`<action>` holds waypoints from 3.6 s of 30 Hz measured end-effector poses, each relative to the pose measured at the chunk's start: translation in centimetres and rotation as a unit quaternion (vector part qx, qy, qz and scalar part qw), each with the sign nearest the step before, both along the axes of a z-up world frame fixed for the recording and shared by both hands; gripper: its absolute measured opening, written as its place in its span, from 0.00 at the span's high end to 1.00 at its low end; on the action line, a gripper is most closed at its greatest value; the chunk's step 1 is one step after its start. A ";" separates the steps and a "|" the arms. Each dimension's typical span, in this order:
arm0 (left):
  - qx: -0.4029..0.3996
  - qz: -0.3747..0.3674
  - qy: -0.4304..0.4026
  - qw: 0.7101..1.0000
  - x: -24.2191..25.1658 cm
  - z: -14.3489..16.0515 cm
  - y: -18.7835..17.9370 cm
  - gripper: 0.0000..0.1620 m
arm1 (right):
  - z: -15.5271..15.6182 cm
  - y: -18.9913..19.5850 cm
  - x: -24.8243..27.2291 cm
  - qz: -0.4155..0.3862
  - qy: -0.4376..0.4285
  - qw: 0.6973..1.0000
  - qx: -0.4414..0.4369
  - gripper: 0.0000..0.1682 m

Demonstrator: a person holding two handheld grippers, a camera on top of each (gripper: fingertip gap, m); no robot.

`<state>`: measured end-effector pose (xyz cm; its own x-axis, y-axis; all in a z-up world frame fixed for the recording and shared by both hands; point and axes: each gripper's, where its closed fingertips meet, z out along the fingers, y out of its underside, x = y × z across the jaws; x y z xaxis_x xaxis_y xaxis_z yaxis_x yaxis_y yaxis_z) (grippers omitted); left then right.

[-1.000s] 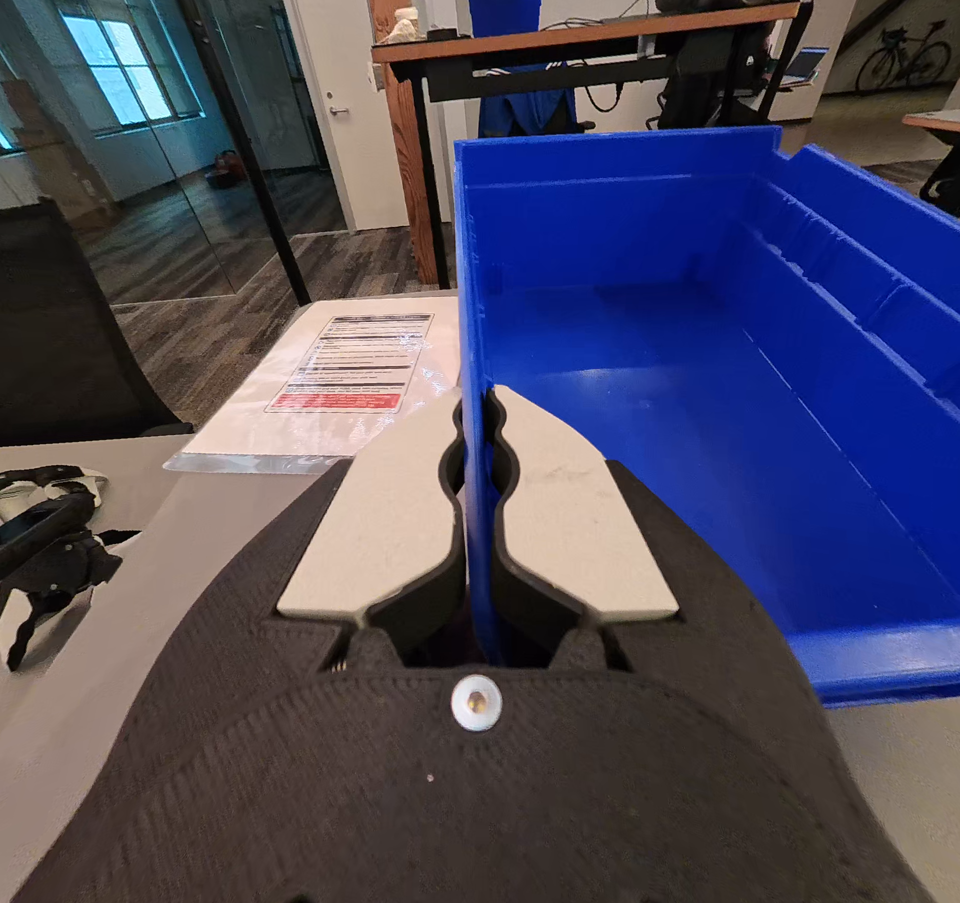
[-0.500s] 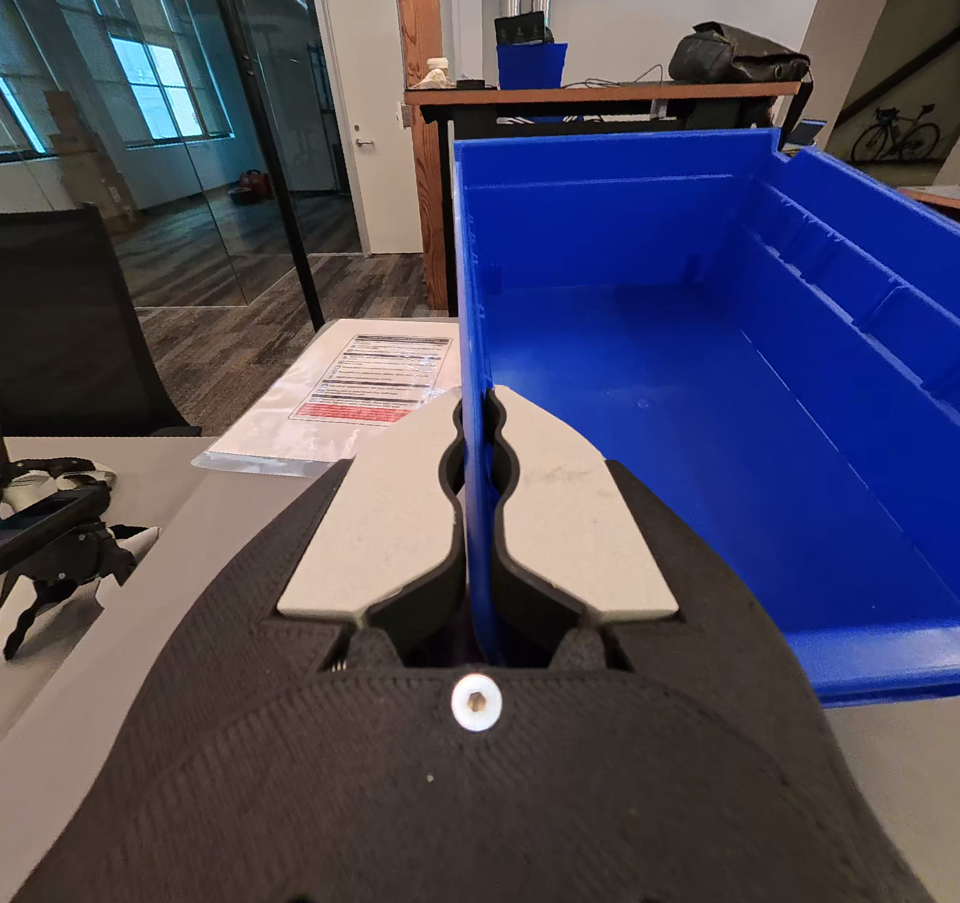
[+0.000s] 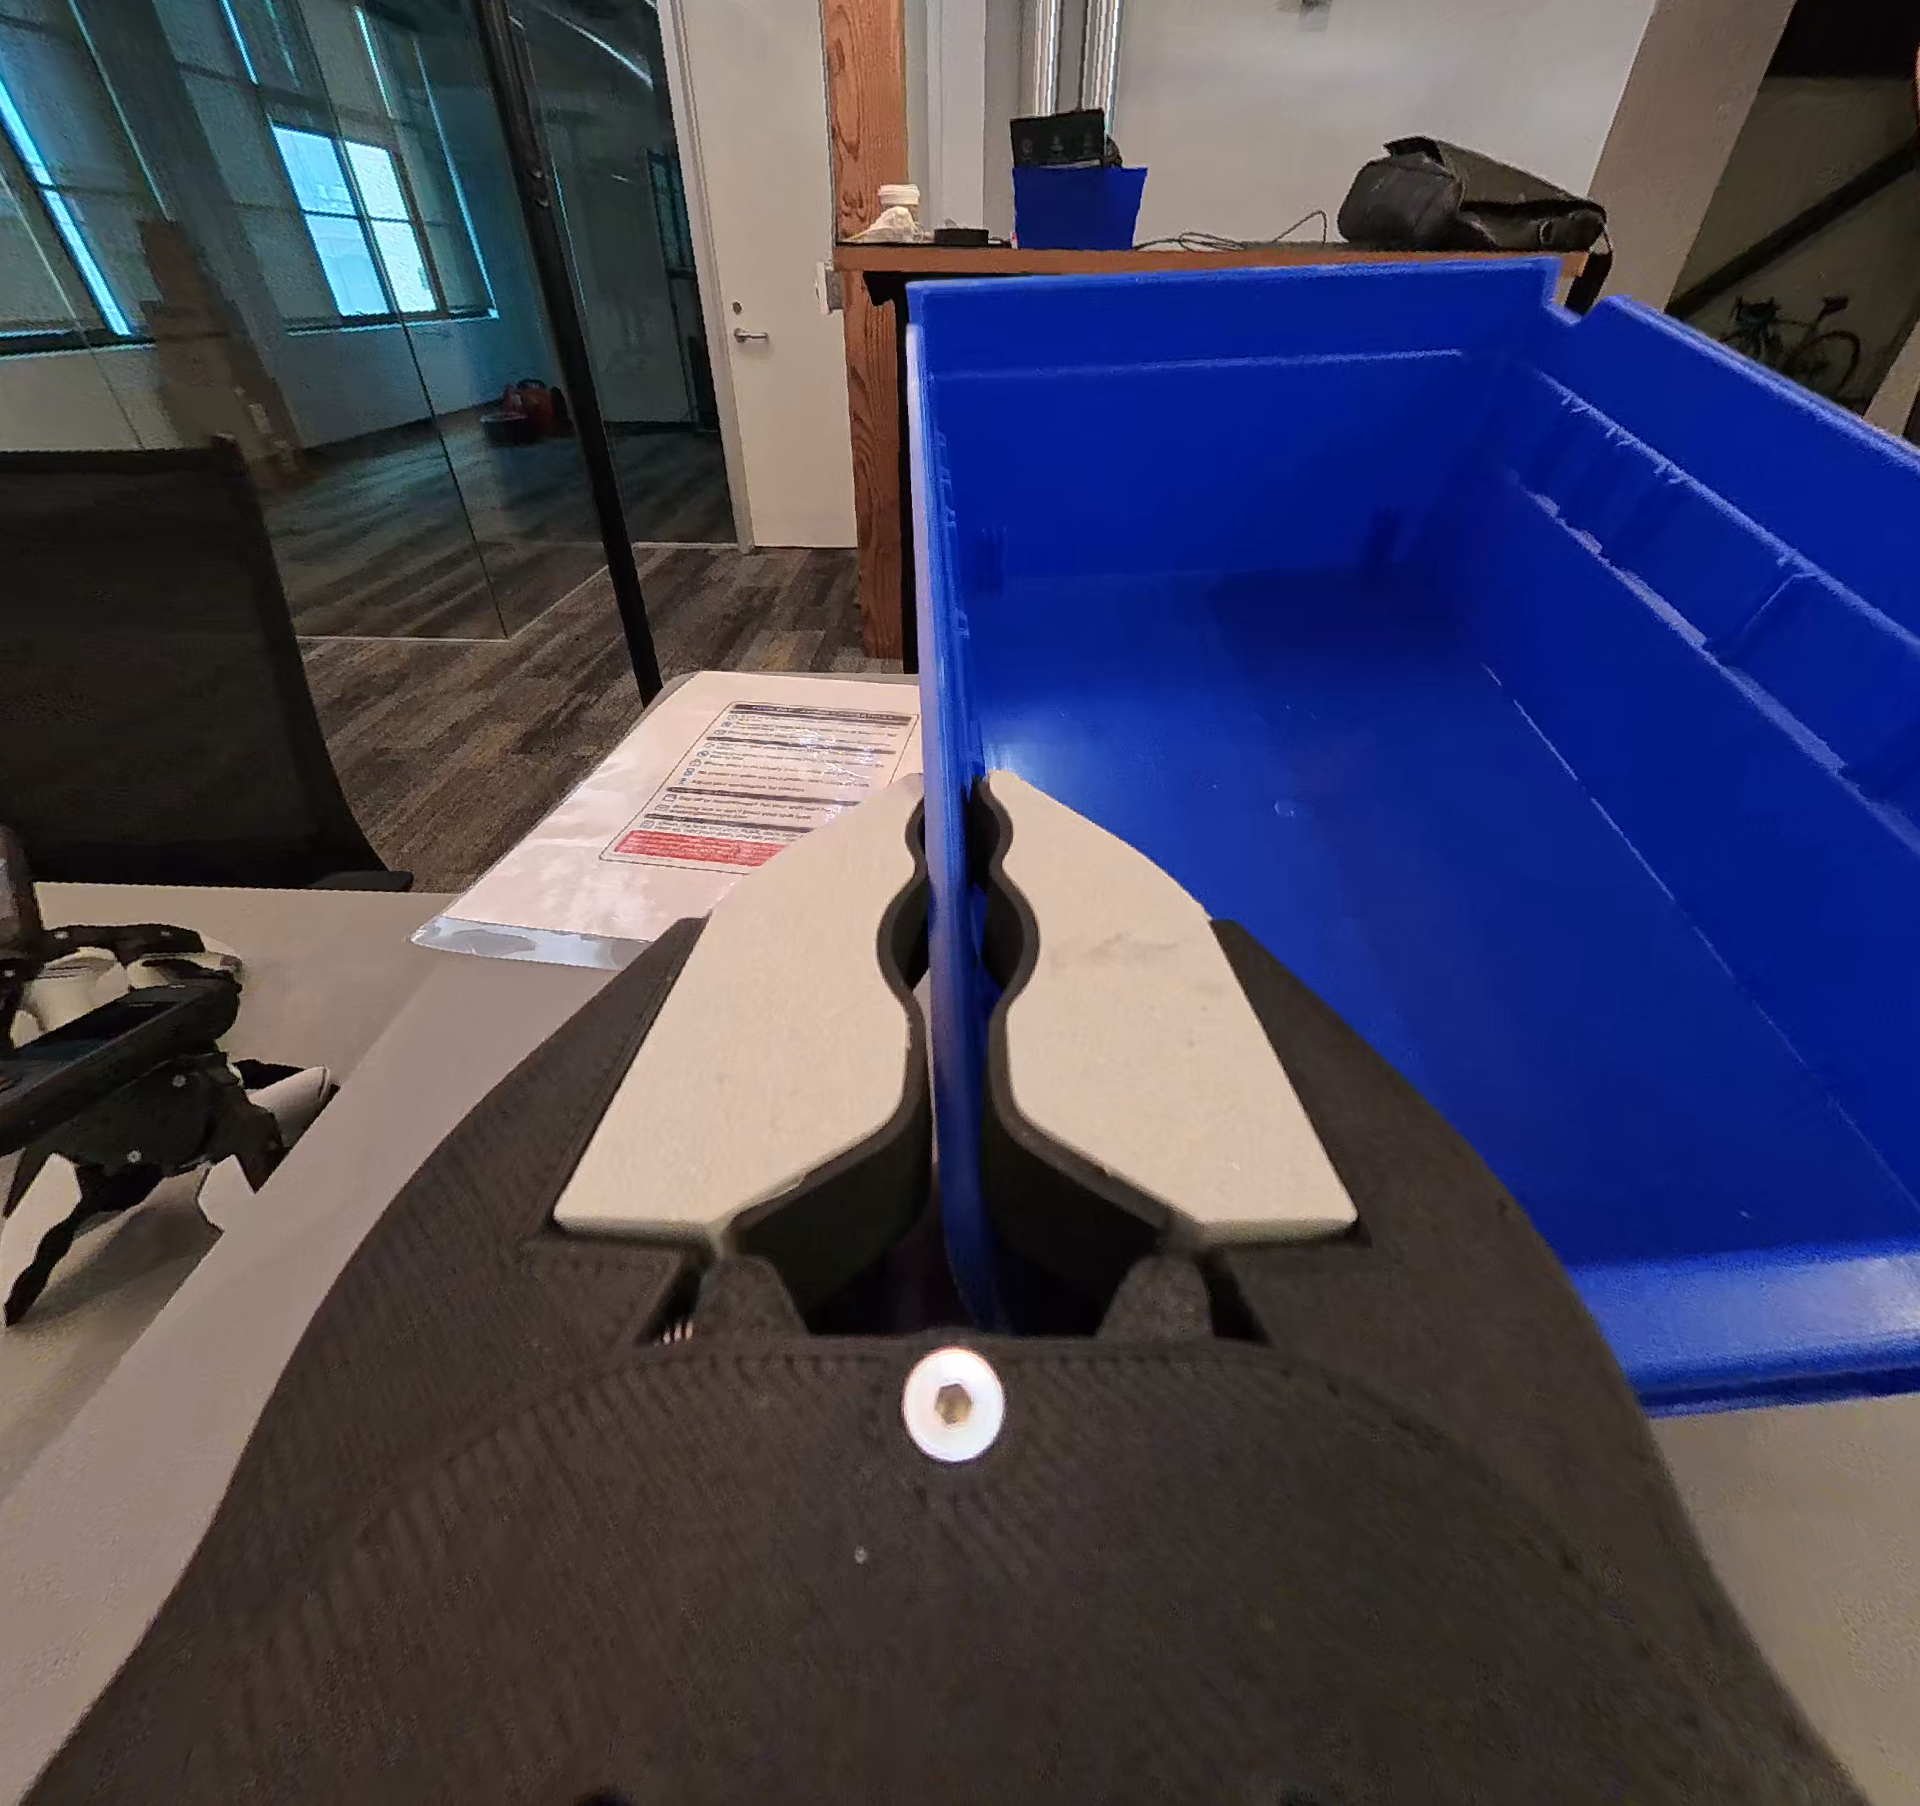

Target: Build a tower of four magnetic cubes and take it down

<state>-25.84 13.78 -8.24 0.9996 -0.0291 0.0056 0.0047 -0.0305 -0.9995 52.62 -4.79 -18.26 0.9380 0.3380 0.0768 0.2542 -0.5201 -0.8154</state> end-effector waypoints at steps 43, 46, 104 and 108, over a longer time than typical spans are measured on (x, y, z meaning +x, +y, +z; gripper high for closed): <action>0.065 0.040 -0.004 0.997 -3.0 3.5 -2.6 0.98 | -0.1 -1.1 -21.5 0.218 0.008 0.976 -0.004 0.95; 0.071 0.043 -0.005 0.997 -3.1 3.8 -2.9 0.98 | -0.1 -0.7 -23.3 0.232 0.007 0.973 -0.004 0.95; 0.142 0.170 -0.012 0.975 -14.4 6.7 -8.3 0.98 | -3.7 -6.1 -43.7 0.664 -0.264 0.686 0.136 0.74; 0.147 0.164 -0.015 0.975 -14.5 7.0 -8.4 0.98 | -3.9 -6.4 -44.7 0.675 -0.267 0.672 0.145 0.78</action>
